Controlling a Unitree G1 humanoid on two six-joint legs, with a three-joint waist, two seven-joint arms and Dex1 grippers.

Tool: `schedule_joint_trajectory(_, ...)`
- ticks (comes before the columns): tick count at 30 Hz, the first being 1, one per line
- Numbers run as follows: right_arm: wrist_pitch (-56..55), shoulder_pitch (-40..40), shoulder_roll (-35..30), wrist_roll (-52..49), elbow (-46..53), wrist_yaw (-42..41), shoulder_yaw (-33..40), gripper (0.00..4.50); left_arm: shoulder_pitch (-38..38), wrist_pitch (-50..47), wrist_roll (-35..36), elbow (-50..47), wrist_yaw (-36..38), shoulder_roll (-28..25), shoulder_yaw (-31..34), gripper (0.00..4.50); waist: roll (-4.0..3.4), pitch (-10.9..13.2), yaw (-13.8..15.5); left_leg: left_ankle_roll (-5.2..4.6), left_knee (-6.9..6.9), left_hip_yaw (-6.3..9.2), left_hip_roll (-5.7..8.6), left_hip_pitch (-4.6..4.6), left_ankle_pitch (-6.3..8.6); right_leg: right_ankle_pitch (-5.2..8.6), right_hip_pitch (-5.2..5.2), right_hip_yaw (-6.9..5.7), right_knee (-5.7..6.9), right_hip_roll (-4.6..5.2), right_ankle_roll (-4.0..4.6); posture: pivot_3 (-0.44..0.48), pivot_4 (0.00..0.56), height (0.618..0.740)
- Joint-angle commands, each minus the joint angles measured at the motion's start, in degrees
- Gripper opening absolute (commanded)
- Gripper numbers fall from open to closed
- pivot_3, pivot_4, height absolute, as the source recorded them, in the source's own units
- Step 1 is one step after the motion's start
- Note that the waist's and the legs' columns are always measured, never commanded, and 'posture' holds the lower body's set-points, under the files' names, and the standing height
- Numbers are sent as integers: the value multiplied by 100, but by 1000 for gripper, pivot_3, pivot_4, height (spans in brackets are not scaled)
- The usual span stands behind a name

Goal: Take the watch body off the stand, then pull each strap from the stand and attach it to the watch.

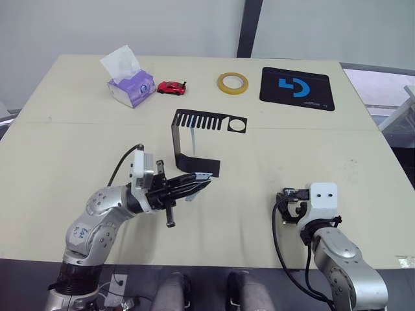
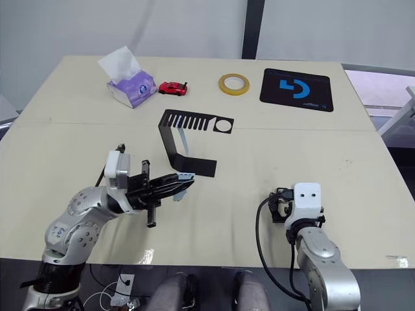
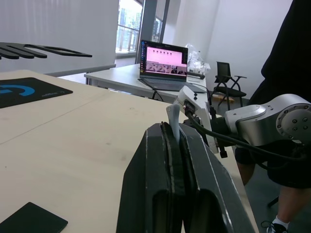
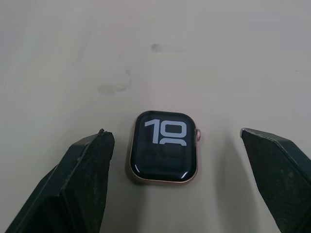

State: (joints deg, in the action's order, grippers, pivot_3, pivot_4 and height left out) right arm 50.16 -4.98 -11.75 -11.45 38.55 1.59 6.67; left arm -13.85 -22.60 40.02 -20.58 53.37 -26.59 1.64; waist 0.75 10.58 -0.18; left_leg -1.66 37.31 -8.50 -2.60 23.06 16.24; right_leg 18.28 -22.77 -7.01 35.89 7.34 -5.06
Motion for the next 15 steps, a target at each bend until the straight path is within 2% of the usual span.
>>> schedule_joint_trajectory(1, 75, 26, 89, 46, 215, 63, 32, 4416, 30, 69, 31, -274, -17, -22, 27, 0, 0, 0, -2, 1, -1, 0, 0, 0, -1, 0, -1, 0, 0, -1, 0, 0, 150, 740)
schedule_joint_trajectory(15, -362, -154, 326, 104, -143, -76, -223, 4416, 25, 58, 11, -303, -117, -22, -3, 0, 0, -1, -12, 3, -2, 0, -3, -1, -2, 0, -1, 1, 0, -7, 0, 0, 150, 740)
